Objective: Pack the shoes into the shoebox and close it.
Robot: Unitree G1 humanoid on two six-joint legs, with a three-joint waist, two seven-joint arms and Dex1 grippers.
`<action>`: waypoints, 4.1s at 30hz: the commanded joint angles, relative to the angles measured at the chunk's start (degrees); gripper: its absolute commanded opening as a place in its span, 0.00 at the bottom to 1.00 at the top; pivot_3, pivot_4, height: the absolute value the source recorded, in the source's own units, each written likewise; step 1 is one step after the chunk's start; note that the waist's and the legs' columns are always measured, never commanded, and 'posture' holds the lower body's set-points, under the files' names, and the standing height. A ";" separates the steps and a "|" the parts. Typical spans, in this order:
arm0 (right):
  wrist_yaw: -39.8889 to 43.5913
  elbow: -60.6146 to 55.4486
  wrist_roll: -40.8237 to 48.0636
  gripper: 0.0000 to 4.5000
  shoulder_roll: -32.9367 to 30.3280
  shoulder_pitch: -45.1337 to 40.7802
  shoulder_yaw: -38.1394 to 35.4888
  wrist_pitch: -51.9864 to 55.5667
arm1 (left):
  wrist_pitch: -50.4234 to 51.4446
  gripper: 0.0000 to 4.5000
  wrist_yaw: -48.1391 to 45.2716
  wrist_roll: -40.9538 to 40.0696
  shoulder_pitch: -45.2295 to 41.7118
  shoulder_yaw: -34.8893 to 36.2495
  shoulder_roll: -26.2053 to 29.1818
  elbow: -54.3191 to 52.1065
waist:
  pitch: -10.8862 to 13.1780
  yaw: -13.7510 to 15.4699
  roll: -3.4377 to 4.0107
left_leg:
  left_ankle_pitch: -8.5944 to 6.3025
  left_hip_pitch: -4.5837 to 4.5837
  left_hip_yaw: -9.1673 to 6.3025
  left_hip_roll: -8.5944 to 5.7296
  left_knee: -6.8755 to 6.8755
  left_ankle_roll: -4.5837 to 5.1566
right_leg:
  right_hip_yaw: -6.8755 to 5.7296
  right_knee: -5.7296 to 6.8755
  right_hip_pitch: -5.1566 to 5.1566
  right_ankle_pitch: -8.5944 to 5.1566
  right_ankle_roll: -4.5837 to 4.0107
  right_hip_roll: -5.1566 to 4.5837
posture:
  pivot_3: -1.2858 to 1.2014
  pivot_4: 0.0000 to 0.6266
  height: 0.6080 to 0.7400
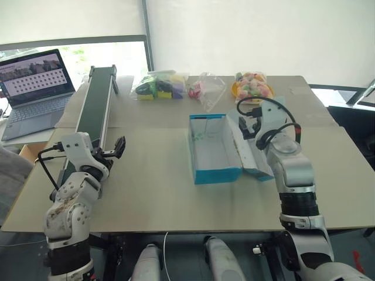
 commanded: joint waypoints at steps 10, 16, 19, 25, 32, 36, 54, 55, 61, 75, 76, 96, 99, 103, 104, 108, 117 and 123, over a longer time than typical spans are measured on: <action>7.69 14.96 1.76 1.00 2.26 -14.62 3.08 -9.45 | -3.99 1.00 2.09 2.11 -0.38 1.82 -0.42 4.06 | 0.04 -0.52 0.04 | 0.01 0.08 0.00 0.02 -0.05 0.01 | 0.01 0.05 -0.07 0.01 0.01 0.05 | 0.52 0.24 1.00; 29.62 8.99 9.38 1.00 3.48 -16.89 10.50 -9.38 | -5.41 1.00 3.80 1.48 1.88 4.79 -1.82 3.23 | 0.05 0.04 0.07 | 0.06 0.16 0.00 0.04 -0.01 -0.05 | 0.01 0.39 -0.01 0.01 0.02 0.06 | 0.52 0.24 1.00; 34.51 4.11 12.67 1.00 3.76 -14.60 12.39 -6.84 | -5.44 1.00 3.79 1.63 3.91 4.90 -2.45 2.66 | 0.05 0.19 0.07 | 0.78 0.16 0.00 0.12 -0.05 -0.32 | 0.01 0.50 -0.04 0.03 0.05 0.10 | 0.52 0.24 1.00; 35.56 0.85 12.19 1.00 2.76 -11.08 14.57 -4.64 | -5.69 1.00 4.58 1.79 3.93 5.64 -2.30 2.64 | 0.04 1.23 0.05 | 0.78 0.01 0.11 0.13 -0.02 -0.37 | 0.01 0.39 -0.18 0.01 0.05 0.03 | 0.52 0.24 1.00; 36.26 -5.62 13.99 1.00 1.41 -5.89 14.88 -1.40 | -5.57 1.00 4.73 2.21 2.73 5.50 -1.56 3.36 | 0.03 1.45 0.04 | 0.78 -0.22 0.16 0.17 -0.07 -0.37 | 0.01 0.39 -0.58 0.02 0.04 0.05 | 0.52 0.24 1.00; 39.13 -6.83 14.80 1.00 0.06 -5.01 15.51 -2.28 | -6.20 1.00 5.54 1.73 2.70 6.09 -2.76 3.18 | 0.03 1.46 0.04 | 0.80 -0.30 0.19 0.17 -0.06 -0.40 | 0.01 0.40 -0.70 0.03 0.05 0.05 | 0.52 0.24 1.00; 38.05 -8.98 14.63 1.00 0.74 -3.82 15.39 -1.64 | -0.06 1.00 8.07 4.26 -5.11 4.78 3.12 11.20 | 0.02 1.62 0.02 | 0.94 -0.31 0.18 0.19 0.00 -0.60 | 0.01 0.50 -0.70 0.06 0.10 0.09 | 0.52 0.24 1.00; 37.81 -9.17 14.62 1.00 0.81 -3.73 15.38 -1.40 | 0.64 1.00 8.16 4.37 -5.48 4.65 3.54 11.36 | 0.02 1.66 0.02 | 0.96 -0.31 0.18 0.19 0.01 -0.64 | 0.02 0.52 -0.69 0.06 0.10 0.09 | 0.52 0.24 1.00; 34.93 -11.30 15.10 1.00 1.45 -2.80 14.75 0.85 | 3.68 1.00 7.47 5.66 -7.18 2.85 5.38 12.64 | 0.02 1.66 0.01 | 1.51 -0.30 0.24 0.35 0.01 -1.51 | 0.02 0.82 -0.82 0.07 0.12 0.15 | 0.52 0.24 1.00; 30.63 -11.40 15.03 1.00 2.29 -1.99 14.46 1.45 | 6.84 1.00 9.98 7.90 -9.52 3.05 5.39 14.04 | 0.01 1.71 0.00 | 1.51 -0.30 0.27 0.40 0.01 -1.50 | 0.01 0.97 -0.87 0.07 0.11 0.19 | 0.52 0.24 1.00; 30.43 -11.23 15.17 1.00 2.48 -2.18 14.27 1.45 | 7.36 1.00 10.20 8.11 -10.11 3.05 5.69 14.44 | 0.01 1.74 0.00 | 1.52 -0.30 0.27 0.40 0.01 -1.50 | 0.01 0.98 -0.88 0.07 0.12 0.19 | 0.52 0.24 1.00; 28.23 -12.97 16.65 1.00 3.10 -1.27 13.82 2.72 | 7.19 1.00 9.32 11.10 -11.14 2.50 6.81 18.16 | 0.00 1.83 -0.01 | 1.52 -0.21 0.27 0.41 0.02 -1.50 | 0.01 1.19 -0.88 0.07 0.11 0.19 | 0.52 0.24 1.00; 28.00 -13.14 16.72 1.00 3.14 -1.23 13.76 2.86 | 7.35 1.00 9.51 11.62 -11.22 2.52 6.56 18.80 | 0.00 1.83 -0.01 | 1.52 -0.19 0.27 0.41 0.02 -1.50 | 0.01 1.20 -0.88 0.07 0.11 0.19 | 0.52 0.24 1.00; 27.54 -13.31 16.95 1.00 3.18 -1.54 13.21 2.94 | 11.00 0.89 10.41 10.11 -11.36 3.86 4.67 19.22 | 0.00 1.99 -0.01 | 1.52 -0.18 0.28 0.41 0.02 -1.50 | 0.01 1.21 -0.87 0.07 0.11 0.19 | 0.52 0.24 1.00; 27.45 -13.31 17.10 1.00 3.28 -1.75 12.94 2.95 | 11.66 0.84 10.60 9.55 -11.56 4.27 4.10 19.03 | 0.00 2.09 -0.01 | 1.52 -0.14 0.28 0.40 0.02 -1.50 | 0.01 1.22 -0.85 0.06 0.11 0.19 | 0.52 0.24 1.00; 27.13 -13.26 17.47 1.00 3.62 -2.53 12.07 2.99 | 13.46 0.58 11.75 7.69 -13.25 6.52 1.70 17.69 | -0.02 2.91 -0.04 | 1.51 0.02 0.28 0.41 -0.03 -1.51 | 0.02 1.26 -0.76 0.06 0.11 0.19 | 0.52 0.24 1.00; 25.70 -11.08 18.10 1.00 3.78 -5.92 10.77 3.20 | 6.37 0.57 8.07 1.29 -17.47 9.23 -2.92 11.72 | -0.09 3.29 -0.15 | 1.52 -0.09 0.28 0.42 0.03 -1.51 | -0.01 1.19 -0.72 0.06 0.11 0.18 | 0.52 0.24 1.00; 14.66 -9.29 30.90 1.00 12.36 -9.39 -3.63 18.18 | 5.74 0.57 2.04 -3.66 -10.50 2.18 -6.34 -1.61 | -0.09 3.21 -0.16 | 1.59 -0.13 0.30 0.46 0.06 -1.50 | 0.01 1.22 -0.76 0.04 0.13 0.22 | 0.52 0.24 1.00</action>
